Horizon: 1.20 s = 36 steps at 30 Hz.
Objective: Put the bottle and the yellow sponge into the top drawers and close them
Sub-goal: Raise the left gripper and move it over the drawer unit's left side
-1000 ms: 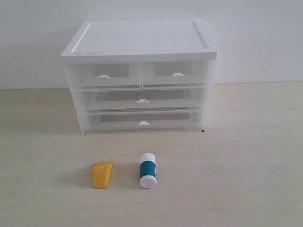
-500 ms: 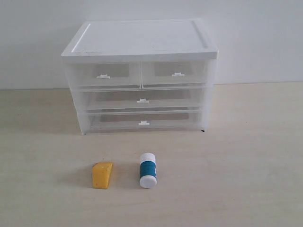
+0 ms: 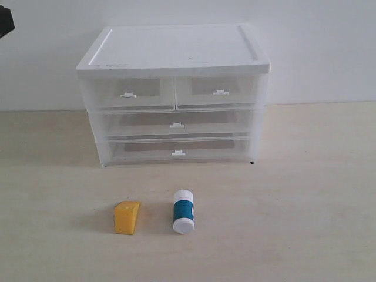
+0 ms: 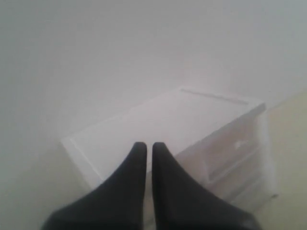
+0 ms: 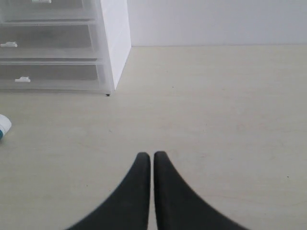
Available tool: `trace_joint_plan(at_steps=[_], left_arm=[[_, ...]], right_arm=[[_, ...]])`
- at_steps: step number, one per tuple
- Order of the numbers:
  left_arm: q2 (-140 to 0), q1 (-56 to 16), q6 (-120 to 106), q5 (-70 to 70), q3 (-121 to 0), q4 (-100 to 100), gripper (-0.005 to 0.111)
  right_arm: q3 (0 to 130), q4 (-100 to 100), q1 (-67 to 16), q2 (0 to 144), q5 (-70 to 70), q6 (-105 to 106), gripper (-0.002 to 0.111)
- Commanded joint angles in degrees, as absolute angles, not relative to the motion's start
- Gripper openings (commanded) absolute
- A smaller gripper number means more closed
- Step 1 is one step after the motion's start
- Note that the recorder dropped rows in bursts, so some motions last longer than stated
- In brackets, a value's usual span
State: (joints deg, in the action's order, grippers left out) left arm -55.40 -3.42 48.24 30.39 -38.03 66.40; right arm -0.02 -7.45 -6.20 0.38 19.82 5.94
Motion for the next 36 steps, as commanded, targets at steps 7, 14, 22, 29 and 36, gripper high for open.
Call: trace_joint_plan(at_steps=[7, 14, 22, 29, 36], left_arm=[[-58.72, -5.06, 21.56, 17.73, -39.54, 57.32, 0.004], [-60.73, -17.69, 15.85, -15.92, -47.5, 56.54, 0.004], [-68.57, -32.74, 11.27, -24.72, -48.81, 72.71, 0.004], [-77.73, -37.23, 37.71, -35.48, -48.78, 99.95, 0.004], [-88.52, -37.21, 39.22, -35.95, -49.02, 99.95, 0.004]], right_arm=[[0.0, -7.11, -5.88, 0.0, 19.57, 6.07, 0.0], [0.0, -7.11, -5.88, 0.0, 19.57, 6.07, 0.0], [0.0, -7.11, -5.88, 0.0, 19.57, 6.07, 0.0], [0.0, -7.11, -5.88, 0.0, 19.57, 6.07, 0.0], [0.0, -7.11, -5.88, 0.0, 19.57, 6.07, 0.0]])
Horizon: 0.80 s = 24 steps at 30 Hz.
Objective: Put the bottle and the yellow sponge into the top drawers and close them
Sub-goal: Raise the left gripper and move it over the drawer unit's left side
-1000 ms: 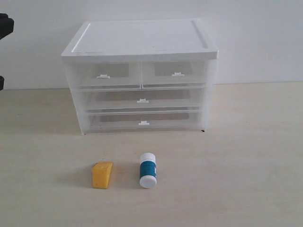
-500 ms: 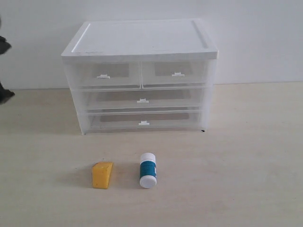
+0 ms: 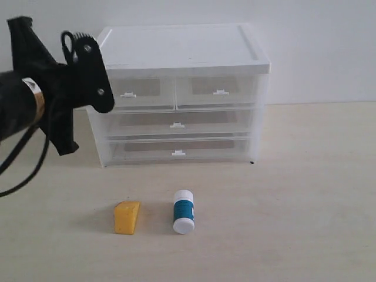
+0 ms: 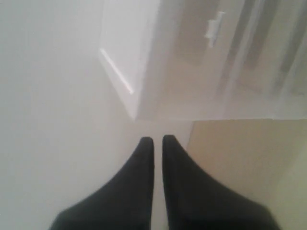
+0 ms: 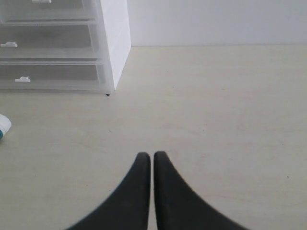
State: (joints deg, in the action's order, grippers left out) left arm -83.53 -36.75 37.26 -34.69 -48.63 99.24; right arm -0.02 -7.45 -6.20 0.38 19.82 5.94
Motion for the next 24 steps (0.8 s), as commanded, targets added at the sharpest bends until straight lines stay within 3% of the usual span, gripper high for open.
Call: trace_joint_plan(at_steps=[1, 4, 12, 18, 24], left_arm=[[-89.54, -37.21, 39.22, -35.95, -49.39, 99.95, 0.004], [-92.87, -37.21, 40.11, -35.36, -51.38, 99.95, 0.004], [-95.32, -28.87, 79.19, -25.19, -57.93, 99.95, 0.004], [-95.32, -20.88, 80.2, -9.94, -58.91, 99.95, 0.004], [-95.32, -20.53, 85.76, -7.74, -60.56, 99.95, 0.004]], right_arm=[[0.0, -7.11, -5.88, 0.0, 19.57, 6.07, 0.0], [0.0, -7.11, -5.88, 0.0, 19.57, 6.07, 0.0], [0.0, -7.11, -5.88, 0.0, 19.57, 6.07, 0.0], [0.0, -7.11, -5.88, 0.0, 19.57, 6.07, 0.0], [0.0, -7.11, -5.88, 0.0, 19.57, 6.07, 0.0]])
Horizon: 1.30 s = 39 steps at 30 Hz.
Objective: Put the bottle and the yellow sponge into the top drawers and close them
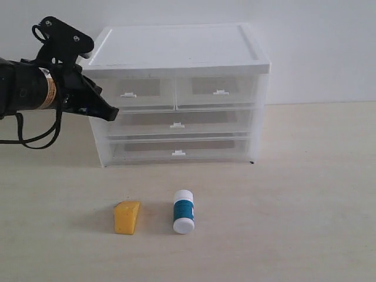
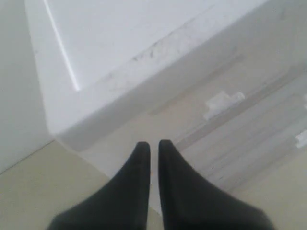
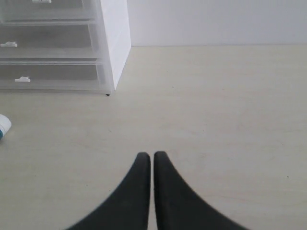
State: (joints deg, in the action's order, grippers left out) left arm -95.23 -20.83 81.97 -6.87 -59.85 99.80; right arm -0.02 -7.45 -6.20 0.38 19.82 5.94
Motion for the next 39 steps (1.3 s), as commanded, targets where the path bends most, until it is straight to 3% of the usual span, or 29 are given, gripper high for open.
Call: trace_joint_plan(at_steps=[1, 21, 34, 39], left_arm=[[-95.32, -20.53, 85.76, -7.63, -60.69, 99.95, 0.004], [-100.29, -20.53, 87.67, -5.12, -63.88, 99.95, 0.004], [-100.36, -20.53, 91.32, -5.74, -64.0, 99.95, 0.004], [-100.36, -20.53, 91.32, -5.87, -64.0, 99.95, 0.004]], right_arm=[[0.0, -7.11, -5.88, 0.0, 19.57, 6.07, 0.0], [0.0, -7.11, -5.88, 0.0, 19.57, 6.07, 0.0], [0.0, -19.13, -5.88, 0.0, 1.7, 2.29, 0.0], [0.0, -23.26, -5.88, 0.0, -6.34, -19.15, 0.0]])
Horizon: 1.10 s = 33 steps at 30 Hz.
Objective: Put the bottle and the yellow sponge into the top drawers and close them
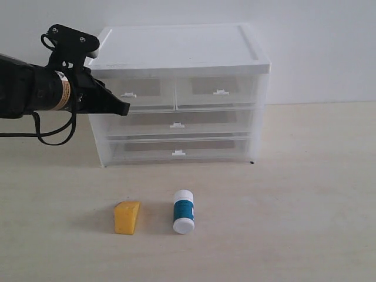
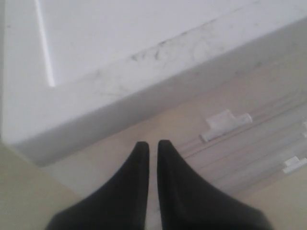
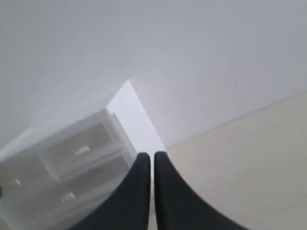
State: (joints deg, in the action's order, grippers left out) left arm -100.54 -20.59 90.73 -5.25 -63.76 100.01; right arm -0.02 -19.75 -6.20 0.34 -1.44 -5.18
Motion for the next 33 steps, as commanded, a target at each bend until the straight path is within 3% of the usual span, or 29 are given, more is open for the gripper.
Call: trace_joint_plan(at_steps=[1, 7, 15, 21, 25, 33], left_arm=[[-100.36, -20.53, 91.32, -5.87, -64.0, 99.95, 0.004], [-100.36, -20.53, 91.32, -6.03, -64.0, 99.95, 0.004], [-100.36, -20.53, 91.32, -5.79, -64.0, 99.95, 0.004], [-100.36, -20.53, 91.32, -5.79, -64.0, 99.95, 0.004], [-100.36, -20.53, 91.32, -5.79, -64.0, 99.95, 0.004], [-100.36, -20.53, 91.32, -5.93, -64.0, 99.95, 0.004]], right_arm=[[0.0, -23.93, -5.88, 0.0, -7.25, -23.11, 0.0], [0.0, -24.1, -5.88, 0.0, -16.98, -36.4, 0.0], [0.0, -16.79, -5.88, 0.0, -17.73, -56.99, 0.0], [5.27, -3.56, -5.88, 0.03, -17.59, -48.03, 0.0], [13.44, 13.67, -5.88, 7.67, -5.88, -45.68, 0.0], [23.73, 20.93, -5.88, 32.86, -4.06, -41.79, 0.0]])
